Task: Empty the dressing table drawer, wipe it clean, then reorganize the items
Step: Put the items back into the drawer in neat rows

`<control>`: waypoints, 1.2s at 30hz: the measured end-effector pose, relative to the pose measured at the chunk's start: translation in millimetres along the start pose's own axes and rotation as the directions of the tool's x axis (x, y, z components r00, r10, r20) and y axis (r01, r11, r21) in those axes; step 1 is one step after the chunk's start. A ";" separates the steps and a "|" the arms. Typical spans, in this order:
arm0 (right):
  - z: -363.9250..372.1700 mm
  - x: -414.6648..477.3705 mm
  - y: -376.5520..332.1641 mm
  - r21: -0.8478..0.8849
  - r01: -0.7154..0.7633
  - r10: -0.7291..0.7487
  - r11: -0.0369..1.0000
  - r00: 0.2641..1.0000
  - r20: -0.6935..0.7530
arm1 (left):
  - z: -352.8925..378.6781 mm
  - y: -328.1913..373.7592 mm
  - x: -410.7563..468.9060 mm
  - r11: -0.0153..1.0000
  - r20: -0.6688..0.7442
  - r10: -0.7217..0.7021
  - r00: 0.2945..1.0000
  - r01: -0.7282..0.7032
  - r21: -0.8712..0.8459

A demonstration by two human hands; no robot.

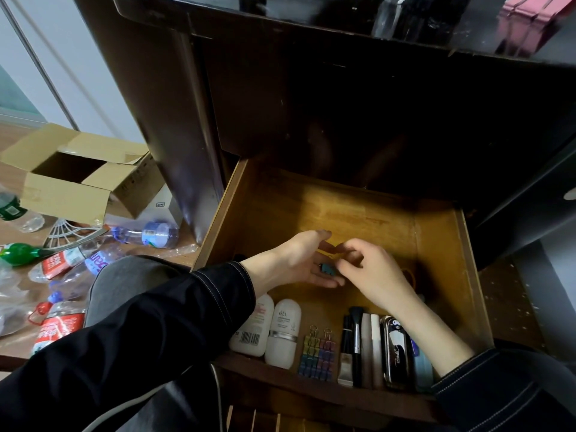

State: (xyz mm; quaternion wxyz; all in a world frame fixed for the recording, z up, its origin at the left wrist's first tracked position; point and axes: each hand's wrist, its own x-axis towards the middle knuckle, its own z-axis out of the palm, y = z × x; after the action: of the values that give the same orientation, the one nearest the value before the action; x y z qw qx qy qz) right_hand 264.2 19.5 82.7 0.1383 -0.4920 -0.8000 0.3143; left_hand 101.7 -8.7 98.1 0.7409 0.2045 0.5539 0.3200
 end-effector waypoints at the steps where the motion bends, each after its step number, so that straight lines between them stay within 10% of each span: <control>1: 0.3 0.1 0.4 -0.008 -0.001 0.001 1.000 1.000 0.011 | 0.2 0.0 -0.6 1.000 0.021 -0.005 1.000 0.005 0.006; 29: 0.6 6.9 11.0 0.137 -0.131 0.117 0.982 0.988 0.104 | -5.3 -2.0 10.9 0.989 -0.077 0.059 0.995 -0.048 0.138; 36: 10.1 -0.6 6.8 -0.049 -0.088 0.101 0.995 0.884 0.457 | -9.9 -2.2 15.2 0.902 -0.233 0.194 0.953 -0.080 0.424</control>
State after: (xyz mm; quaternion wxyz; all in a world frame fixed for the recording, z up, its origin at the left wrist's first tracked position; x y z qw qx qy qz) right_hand 264.0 17.4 70.8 -0.0765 -0.4440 -0.7892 0.4174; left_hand 95.6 -0.1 83.1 0.5746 0.3485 0.6881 0.2736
